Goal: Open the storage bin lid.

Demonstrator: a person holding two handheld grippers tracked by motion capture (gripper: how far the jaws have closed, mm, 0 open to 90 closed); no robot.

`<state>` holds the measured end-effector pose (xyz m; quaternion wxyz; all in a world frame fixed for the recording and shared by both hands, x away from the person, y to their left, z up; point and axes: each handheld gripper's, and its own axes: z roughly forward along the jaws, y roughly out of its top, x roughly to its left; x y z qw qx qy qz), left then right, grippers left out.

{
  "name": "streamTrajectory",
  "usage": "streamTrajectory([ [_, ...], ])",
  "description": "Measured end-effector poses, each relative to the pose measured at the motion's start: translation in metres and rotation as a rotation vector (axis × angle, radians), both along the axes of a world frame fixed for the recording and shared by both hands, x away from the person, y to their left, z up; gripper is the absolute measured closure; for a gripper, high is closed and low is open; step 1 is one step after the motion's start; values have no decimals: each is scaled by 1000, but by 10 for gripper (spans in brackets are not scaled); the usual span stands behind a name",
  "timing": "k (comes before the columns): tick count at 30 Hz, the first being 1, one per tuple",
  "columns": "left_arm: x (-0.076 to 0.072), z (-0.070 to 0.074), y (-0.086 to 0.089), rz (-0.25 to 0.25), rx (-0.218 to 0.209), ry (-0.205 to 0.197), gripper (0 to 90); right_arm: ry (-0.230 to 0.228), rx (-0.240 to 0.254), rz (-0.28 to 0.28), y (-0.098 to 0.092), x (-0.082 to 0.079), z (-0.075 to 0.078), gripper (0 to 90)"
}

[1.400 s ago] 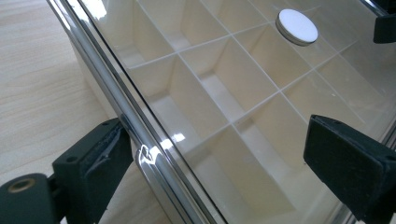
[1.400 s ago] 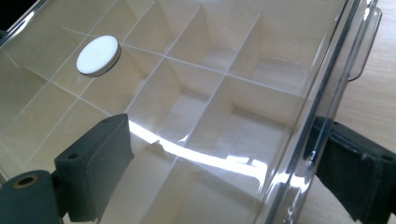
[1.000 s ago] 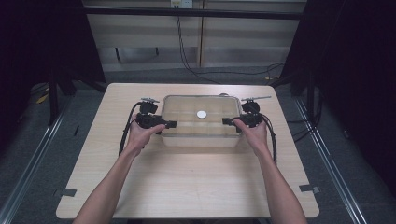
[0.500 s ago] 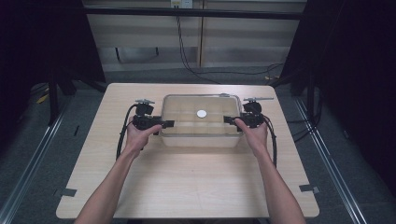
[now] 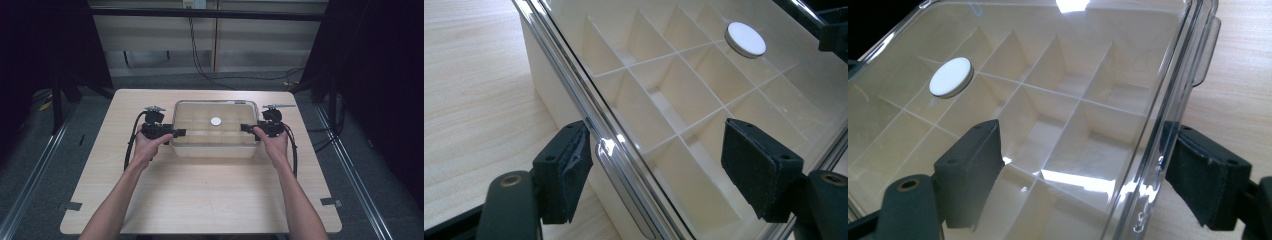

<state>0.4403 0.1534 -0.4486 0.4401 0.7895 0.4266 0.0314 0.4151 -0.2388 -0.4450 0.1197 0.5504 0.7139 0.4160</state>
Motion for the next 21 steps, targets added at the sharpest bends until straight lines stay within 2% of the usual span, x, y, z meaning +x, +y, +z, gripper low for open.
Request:
streamTrajectory([
  [5, -2, 2, 1, 4, 3, -19, 314, -10, 29, -2, -3, -2, 2, 203],
  [9, -4, 4, 0, 7, 11, -30, 313, -41, 47, -8, -4, -4, 4, 198],
  [14, -5, 6, 2, 6, -3, -39, 351, -58, 75, -3, -6, -7, 9, 205],
  [21, -8, 12, 5, 11, 2, -71, 411, -70, 78, -11, -10, -12, 12, 315],
])
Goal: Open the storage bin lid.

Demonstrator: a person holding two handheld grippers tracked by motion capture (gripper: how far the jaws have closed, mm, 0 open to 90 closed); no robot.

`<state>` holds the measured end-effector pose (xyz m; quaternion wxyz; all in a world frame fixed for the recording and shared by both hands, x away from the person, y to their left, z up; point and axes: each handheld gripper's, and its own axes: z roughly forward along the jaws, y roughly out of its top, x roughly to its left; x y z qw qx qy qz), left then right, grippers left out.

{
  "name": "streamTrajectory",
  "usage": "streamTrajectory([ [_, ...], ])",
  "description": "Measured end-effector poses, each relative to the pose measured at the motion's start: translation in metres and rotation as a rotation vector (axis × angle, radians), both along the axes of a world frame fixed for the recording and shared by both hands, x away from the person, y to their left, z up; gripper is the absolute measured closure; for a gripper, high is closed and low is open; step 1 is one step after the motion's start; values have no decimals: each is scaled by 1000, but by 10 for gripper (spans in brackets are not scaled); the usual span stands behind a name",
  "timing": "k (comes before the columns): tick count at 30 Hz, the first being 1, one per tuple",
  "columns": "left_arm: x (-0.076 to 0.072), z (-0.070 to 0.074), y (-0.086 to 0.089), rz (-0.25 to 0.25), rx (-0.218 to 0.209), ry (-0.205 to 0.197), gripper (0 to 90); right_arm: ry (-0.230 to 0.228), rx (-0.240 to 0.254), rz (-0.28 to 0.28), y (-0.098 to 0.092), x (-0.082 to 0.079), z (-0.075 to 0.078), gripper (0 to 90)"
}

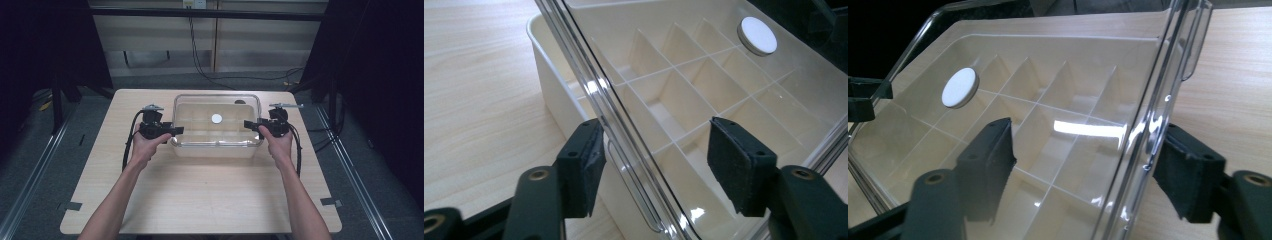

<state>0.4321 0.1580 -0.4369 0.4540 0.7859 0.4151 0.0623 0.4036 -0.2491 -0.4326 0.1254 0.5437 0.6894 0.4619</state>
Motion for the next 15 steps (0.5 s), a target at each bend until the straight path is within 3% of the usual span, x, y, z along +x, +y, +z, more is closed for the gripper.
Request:
streamTrajectory([
  [5, -1, 2, 3, 2, -24, -9, 462, -20, 26, -2, -3, -4, 1, 345],
  [11, -5, 3, 4, -14, -26, -21, 453, -37, 40, 4, -4, -7, 2, 408],
  [15, -8, 7, 3, -26, -76, -28, 469, -52, 54, 20, -2, -10, 4, 475],
])
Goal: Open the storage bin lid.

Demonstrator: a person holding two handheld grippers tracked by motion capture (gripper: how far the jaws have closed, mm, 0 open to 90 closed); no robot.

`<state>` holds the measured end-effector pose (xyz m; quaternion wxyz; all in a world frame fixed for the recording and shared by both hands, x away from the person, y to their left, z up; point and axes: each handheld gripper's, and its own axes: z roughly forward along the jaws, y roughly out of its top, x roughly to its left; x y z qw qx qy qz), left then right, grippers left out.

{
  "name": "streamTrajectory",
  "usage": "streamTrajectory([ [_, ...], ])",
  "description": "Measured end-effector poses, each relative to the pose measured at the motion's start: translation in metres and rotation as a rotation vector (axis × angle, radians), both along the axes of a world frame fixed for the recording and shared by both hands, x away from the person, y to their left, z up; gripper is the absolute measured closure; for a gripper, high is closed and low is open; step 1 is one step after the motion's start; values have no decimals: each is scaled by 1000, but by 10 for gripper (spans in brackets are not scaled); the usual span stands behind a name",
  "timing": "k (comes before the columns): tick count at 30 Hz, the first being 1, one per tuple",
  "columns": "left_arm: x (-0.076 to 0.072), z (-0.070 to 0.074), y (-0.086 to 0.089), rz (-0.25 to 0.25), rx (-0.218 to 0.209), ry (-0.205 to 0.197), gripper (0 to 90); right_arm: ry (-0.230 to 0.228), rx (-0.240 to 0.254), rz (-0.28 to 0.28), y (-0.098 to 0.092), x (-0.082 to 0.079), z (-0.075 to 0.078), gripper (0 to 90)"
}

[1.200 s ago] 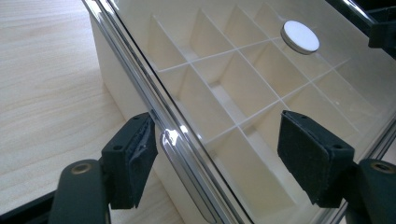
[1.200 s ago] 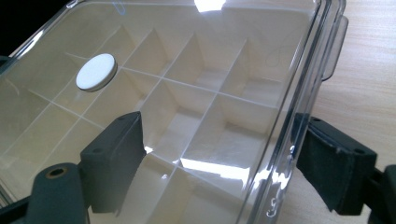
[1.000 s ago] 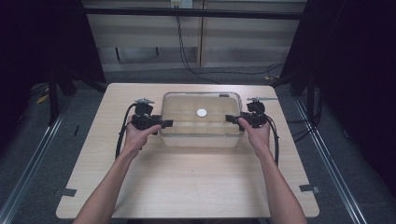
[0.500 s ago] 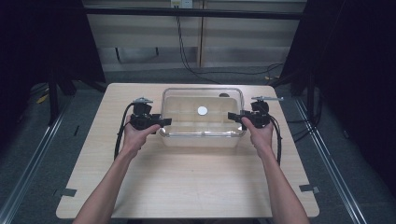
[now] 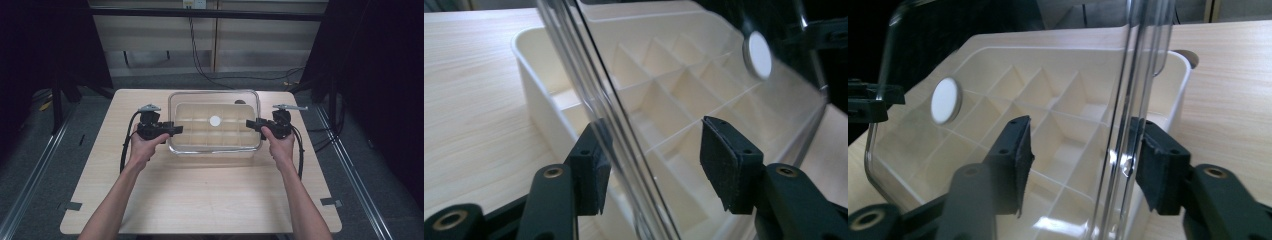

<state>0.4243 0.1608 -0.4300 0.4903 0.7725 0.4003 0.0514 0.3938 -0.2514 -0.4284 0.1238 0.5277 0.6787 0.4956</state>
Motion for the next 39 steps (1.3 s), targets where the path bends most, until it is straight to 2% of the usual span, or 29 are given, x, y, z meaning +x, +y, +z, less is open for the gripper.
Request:
streamTrajectory([
  [2, 0, 1, -1, 0, 11, 2, 472, -10, 2, -19, 2, -1, 3, 503],
  [4, 0, 1, 1, 1, -8, 8, 481, -16, 2, -28, 1, -2, 5, 520],
  [8, -1, 5, 3, 14, -16, -9, 531, -17, 18, -16, -3, -4, 7, 541],
  [11, -1, 7, 4, 10, -17, -15, 541, -18, 17, -16, -3, -5, 7, 547],
  [21, -8, 15, 10, 14, -36, -42, 601, -31, 63, -4, -8, -14, 13, 610],
  [24, -9, 17, 12, 12, -52, -45, 622, -37, 76, 1, -8, -17, 13, 617],
  [33, -17, 21, 14, 10, -52, -73, 642, -51, 74, 8, -8, -25, 16, 618],
  [39, -25, 24, 16, 3, -77, -88, 654, -56, 83, 12, -8, -32, 17, 620],
])
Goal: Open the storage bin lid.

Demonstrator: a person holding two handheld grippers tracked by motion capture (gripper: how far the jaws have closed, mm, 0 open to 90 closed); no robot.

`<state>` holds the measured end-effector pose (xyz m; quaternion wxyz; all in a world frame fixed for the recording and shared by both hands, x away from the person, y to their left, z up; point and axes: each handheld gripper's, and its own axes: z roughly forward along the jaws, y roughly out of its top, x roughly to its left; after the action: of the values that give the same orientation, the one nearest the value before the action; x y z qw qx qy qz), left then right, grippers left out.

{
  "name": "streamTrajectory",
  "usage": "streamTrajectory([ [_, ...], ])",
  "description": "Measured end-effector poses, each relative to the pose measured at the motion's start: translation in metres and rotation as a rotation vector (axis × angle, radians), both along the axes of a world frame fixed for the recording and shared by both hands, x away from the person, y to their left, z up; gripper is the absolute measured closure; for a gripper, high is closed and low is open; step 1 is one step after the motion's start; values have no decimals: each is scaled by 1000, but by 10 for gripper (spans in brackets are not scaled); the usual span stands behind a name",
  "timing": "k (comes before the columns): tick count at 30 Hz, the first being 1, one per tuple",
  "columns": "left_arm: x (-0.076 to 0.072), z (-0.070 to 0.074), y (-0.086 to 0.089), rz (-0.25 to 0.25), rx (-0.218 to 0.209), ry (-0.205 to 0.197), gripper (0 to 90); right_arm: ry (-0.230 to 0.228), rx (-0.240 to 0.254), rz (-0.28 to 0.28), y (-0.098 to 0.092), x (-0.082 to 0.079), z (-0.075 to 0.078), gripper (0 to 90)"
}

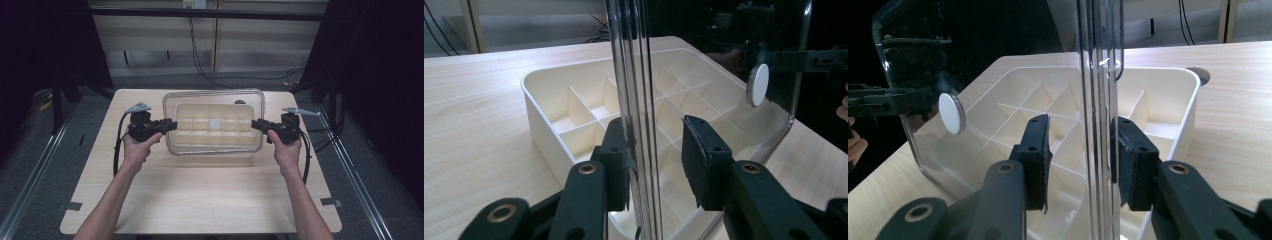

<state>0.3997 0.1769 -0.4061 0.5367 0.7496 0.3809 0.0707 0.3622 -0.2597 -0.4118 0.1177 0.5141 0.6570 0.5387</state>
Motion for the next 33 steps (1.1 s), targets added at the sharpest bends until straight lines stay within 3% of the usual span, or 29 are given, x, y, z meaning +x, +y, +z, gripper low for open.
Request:
streamTrajectory([
  [12, -11, 3, 2, -4, 1, -19, 655, -28, -3, 10, 1, -13, 5, 627],
  [25, -22, 3, 3, -17, 34, -24, 659, -22, 7, 26, -1, -21, -2, 627],
  [33, -28, -2, 9, -7, 38, -4, 654, -3, -22, 48, 6, -26, -4, 630],
])
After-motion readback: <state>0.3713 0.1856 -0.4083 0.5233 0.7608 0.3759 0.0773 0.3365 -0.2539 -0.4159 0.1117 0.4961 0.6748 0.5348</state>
